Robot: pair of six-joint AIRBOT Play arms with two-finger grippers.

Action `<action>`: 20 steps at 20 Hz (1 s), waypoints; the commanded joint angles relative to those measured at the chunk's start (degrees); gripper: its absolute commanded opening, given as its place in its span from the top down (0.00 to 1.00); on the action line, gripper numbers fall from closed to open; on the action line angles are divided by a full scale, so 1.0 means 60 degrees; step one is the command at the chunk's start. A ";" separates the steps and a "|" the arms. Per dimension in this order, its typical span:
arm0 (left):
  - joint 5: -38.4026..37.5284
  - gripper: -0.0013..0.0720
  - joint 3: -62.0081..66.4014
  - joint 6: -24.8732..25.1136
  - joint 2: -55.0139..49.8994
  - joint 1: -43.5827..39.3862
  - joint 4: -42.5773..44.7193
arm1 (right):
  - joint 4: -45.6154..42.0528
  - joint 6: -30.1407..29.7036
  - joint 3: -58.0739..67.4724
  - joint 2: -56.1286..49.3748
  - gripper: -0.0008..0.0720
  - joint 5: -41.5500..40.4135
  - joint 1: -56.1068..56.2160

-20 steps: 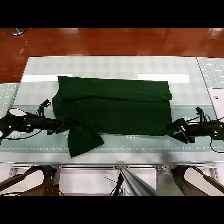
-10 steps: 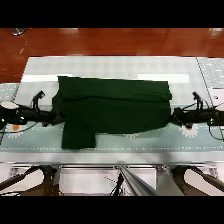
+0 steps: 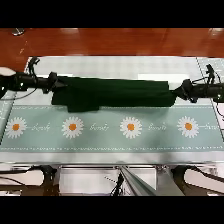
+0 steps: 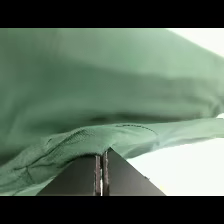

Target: Fold the shirts.

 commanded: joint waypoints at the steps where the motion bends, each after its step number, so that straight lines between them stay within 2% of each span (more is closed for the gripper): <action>1: -0.0015 0.95 0.2167 -0.0922 -0.1574 -0.0357 -0.0080 | 0.0623 -0.0095 0.1005 -0.1235 0.96 0.0000 0.0004; 3: -0.0011 0.95 0.3064 -0.1468 -0.2273 -0.0339 -0.0080 | 0.0685 -0.0087 0.1486 -0.1847 0.96 0.0015 0.0004; 7: -0.0073 0.95 0.3810 -0.1472 -0.3133 -0.0357 -0.0084 | 0.1147 -0.0255 0.2011 -0.2743 0.96 -0.0058 0.0146; 8: -0.0087 0.84 0.3810 -0.1410 -0.3268 -0.0393 -0.0076 | 0.1555 -0.0583 0.2040 -0.2932 0.93 -0.0120 0.0244; 9: -0.0251 0.38 0.3814 -0.1413 -0.3370 -0.0412 -0.0109 | 0.1949 -0.0787 0.2044 -0.3100 0.48 -0.0251 0.0357; 10: -0.0528 0.03 0.3821 -0.1406 -0.3391 -0.0372 -0.0095 | 0.2178 -0.0933 0.2051 -0.3184 0.13 -0.0313 0.0375; 13: -0.2135 0.02 0.4422 -0.1676 -0.3344 0.0448 0.0579 | 0.2011 -0.0780 0.2335 -0.3169 0.13 0.0350 -0.0240; 16: -0.3701 0.02 0.4717 -0.2514 -0.2641 0.1770 0.3198 | 0.1767 -0.0656 0.2820 -0.3166 0.13 0.1887 -0.1421; 18: -0.3504 0.02 0.4280 -0.2583 -0.1727 0.2393 0.5173 | 0.0885 -0.0346 0.2816 -0.3169 0.13 0.2306 -0.1953; 20: -0.2014 0.02 0.3071 -0.2667 -0.0503 0.2779 0.5781 | -0.0783 0.0295 0.2794 -0.3177 0.13 0.2175 -0.1876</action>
